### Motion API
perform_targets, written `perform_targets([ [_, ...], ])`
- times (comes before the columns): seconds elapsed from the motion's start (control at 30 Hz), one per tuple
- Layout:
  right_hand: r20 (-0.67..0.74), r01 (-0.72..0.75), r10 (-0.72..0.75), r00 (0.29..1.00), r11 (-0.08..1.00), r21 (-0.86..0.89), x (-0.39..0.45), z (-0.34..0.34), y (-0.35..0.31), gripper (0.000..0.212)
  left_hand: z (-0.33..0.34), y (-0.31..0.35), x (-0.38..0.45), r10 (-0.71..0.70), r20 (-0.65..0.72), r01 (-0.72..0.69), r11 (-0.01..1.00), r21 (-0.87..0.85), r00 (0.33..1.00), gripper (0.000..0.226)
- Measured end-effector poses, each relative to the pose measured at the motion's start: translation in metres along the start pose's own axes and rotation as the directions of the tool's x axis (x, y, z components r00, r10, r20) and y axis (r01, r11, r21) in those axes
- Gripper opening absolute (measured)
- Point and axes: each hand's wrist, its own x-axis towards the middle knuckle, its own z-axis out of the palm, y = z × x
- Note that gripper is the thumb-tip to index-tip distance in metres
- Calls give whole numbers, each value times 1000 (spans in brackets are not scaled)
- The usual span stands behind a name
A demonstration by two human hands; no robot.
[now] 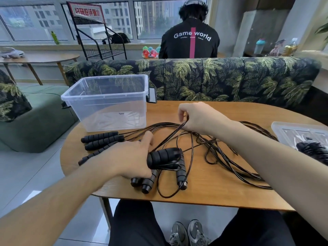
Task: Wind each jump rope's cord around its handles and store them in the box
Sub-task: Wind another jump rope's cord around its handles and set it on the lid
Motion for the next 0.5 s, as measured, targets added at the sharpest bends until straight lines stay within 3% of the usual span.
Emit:
perform_targets([
  [0.07, 48, 38, -37, 998, 999, -15, -7, -4, 0, 15, -4, -16, 1, 13, 18, -12, 999, -41, 1000, 101],
  [0.1, 79, 60, -59, 995, 998, -16, -10, -6, -1, 16, -4, -21, 2, 26, 0, -26, 999, 36, 1000, 99],
  [0.23, 89, 106, -111, 990, 993, 57, -21, -9, -23, 13, 8, -17, 7, -30, -93, 66, 908, 413, 995, 73],
  [0.3, 59, 123, -128, 990, 989, 86, -24, -11, -38, 11, 17, -9, 13, -73, -133, 129, 864, 487, 988, 68],
  [0.37, 51, 137, -142, 989, 986, 99, -27, -13, -53, 14, 20, -8, 21, -80, -203, 168, 872, 460, 976, 53],
  [0.5, 114, 188, -201, 973, 975, 115, -36, -8, -69, 22, 6, -29, 38, -179, -313, 242, 955, 174, 933, 41],
])
